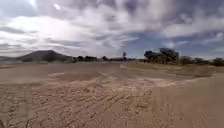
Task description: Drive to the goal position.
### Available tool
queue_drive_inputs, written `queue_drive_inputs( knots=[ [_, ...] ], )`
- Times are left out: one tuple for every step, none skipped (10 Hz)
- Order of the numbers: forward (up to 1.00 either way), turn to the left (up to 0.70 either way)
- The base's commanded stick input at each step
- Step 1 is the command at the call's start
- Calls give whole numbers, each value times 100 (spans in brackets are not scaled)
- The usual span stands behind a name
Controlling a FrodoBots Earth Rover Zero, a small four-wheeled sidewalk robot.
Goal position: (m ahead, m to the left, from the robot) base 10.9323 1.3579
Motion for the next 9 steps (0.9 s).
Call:
queue_drive_inputs(
  knots=[
    [100, 35],
    [100, 33],
    [100, 0],
    [100, 0],
    [100, 0],
    [100, 0],
    [100, 0],
    [100, 0],
    [100, 0]
  ],
)
